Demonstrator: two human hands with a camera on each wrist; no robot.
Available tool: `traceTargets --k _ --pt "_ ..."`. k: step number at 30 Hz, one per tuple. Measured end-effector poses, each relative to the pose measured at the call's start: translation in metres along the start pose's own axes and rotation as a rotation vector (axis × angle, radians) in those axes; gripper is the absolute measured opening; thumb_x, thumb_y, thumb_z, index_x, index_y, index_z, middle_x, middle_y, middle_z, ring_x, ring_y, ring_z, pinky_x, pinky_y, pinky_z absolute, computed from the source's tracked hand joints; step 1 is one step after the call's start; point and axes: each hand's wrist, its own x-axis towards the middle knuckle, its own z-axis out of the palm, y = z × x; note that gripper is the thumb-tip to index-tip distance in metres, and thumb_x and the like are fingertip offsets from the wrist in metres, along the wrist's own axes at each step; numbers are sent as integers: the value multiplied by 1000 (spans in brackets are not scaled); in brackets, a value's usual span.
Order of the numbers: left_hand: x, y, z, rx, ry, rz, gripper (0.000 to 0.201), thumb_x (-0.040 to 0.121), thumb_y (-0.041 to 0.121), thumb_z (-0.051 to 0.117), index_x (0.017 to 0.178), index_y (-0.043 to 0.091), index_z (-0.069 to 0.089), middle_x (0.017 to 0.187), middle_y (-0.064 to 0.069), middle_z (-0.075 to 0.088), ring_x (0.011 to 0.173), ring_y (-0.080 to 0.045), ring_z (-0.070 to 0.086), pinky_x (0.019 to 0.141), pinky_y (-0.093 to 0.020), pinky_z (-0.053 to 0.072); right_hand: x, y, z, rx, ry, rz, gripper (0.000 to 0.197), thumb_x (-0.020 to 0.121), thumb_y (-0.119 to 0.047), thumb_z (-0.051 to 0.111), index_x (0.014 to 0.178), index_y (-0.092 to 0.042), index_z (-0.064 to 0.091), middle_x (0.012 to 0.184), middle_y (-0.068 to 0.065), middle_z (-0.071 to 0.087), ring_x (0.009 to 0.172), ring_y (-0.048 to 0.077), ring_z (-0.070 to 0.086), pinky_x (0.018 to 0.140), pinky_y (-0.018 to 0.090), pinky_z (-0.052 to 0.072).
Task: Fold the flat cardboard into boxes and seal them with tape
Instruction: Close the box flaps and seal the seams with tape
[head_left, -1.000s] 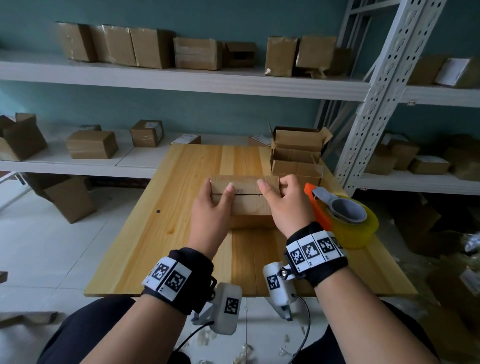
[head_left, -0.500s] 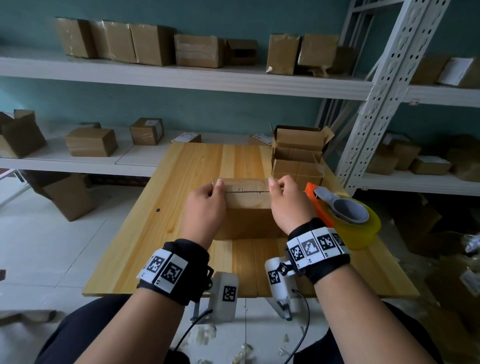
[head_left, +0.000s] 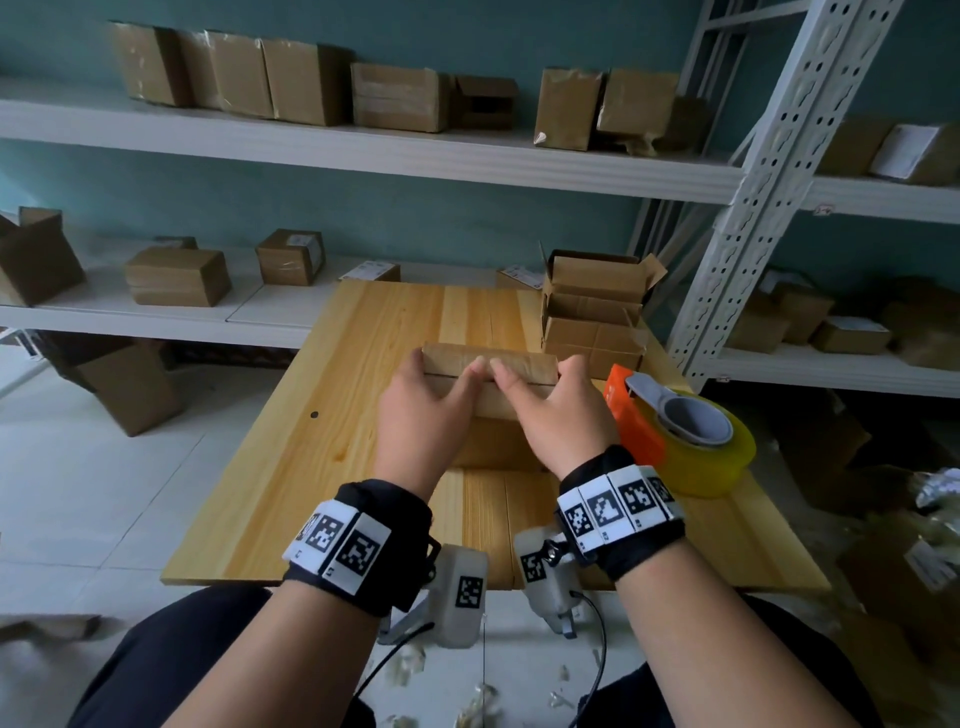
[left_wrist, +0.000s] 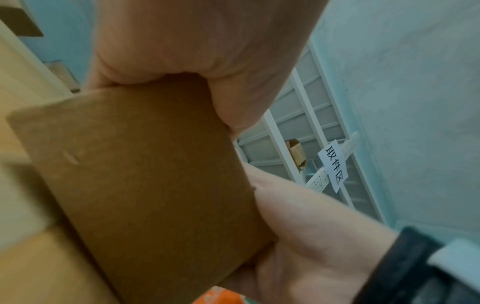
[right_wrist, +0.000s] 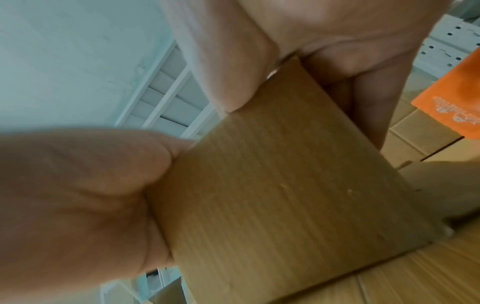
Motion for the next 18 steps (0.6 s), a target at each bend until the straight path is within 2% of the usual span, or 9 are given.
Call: traceTargets --k 3,5,7,8,10,11,12,14,18 --pt "1 -7 -6 -14 35 56 35 100 48 70 93 14 70 75 4 69 61 -10 62 49 -18 42 4 3 2 17 4 -21 71 97 -71 51 141 -16 41 125 6 66 102 26 68 70 33 50" --pt "3 -14 -9 -53 77 60 44 101 50 67 101 7 73 80 -3 72 69 -20 67 53 -26 48 5 4 4 91 8 -39 58 101 -64 50 135 -18 43 109 4 68 88 22 66 61 30 44" --pt "1 -15 -9 -133 115 3 68 96 63 62 123 2 72 109 -12 78 102 -30 74 81 -44 64 6 7 5 171 14 -58 44 105 -55 50 128 -18 47 95 -1 64 78 17 62 57 28 40" --pt "1 -17 -9 -160 134 -19 75 95 67 58 129 1 69 122 -14 76 116 -32 71 96 -52 61 8 10 5 226 11 -67 38 106 -50 51 126 -18 50 95 -4 64 80 16 62 59 27 41" --pt "2 -14 -13 -145 141 -19 67 102 62 52 132 4 71 130 -13 73 126 -30 66 106 -55 55 13 16 3 359 -23 -51 30 107 -43 54 123 -18 57 104 -7 67 95 15 65 71 27 48" --pt "3 -13 -17 -101 112 -16 59 107 56 50 126 7 74 123 -11 76 118 -28 69 100 -49 58 15 18 0 411 -56 -26 29 106 -43 57 123 -19 59 109 -8 69 101 13 65 80 28 51" --pt "5 -13 -21 -32 78 -16 51 109 53 48 112 11 77 105 -7 78 100 -24 72 84 -41 59 17 20 -2 440 -89 -10 32 104 -45 59 124 -20 61 112 -9 70 105 11 65 88 31 52" --pt "7 -11 -28 126 27 -12 49 110 52 47 82 17 67 70 1 62 66 -18 57 56 -31 40 18 23 -5 404 -127 -7 43 100 -55 60 127 -22 60 113 -10 70 105 10 65 88 33 53" --pt "4 -5 -33 345 10 1 56 100 69 51 87 15 56 75 0 61 67 -19 58 53 -32 35 12 23 -7 192 -156 -82 64 84 -83 59 114 -27 52 99 -10 64 87 11 63 75 36 54"
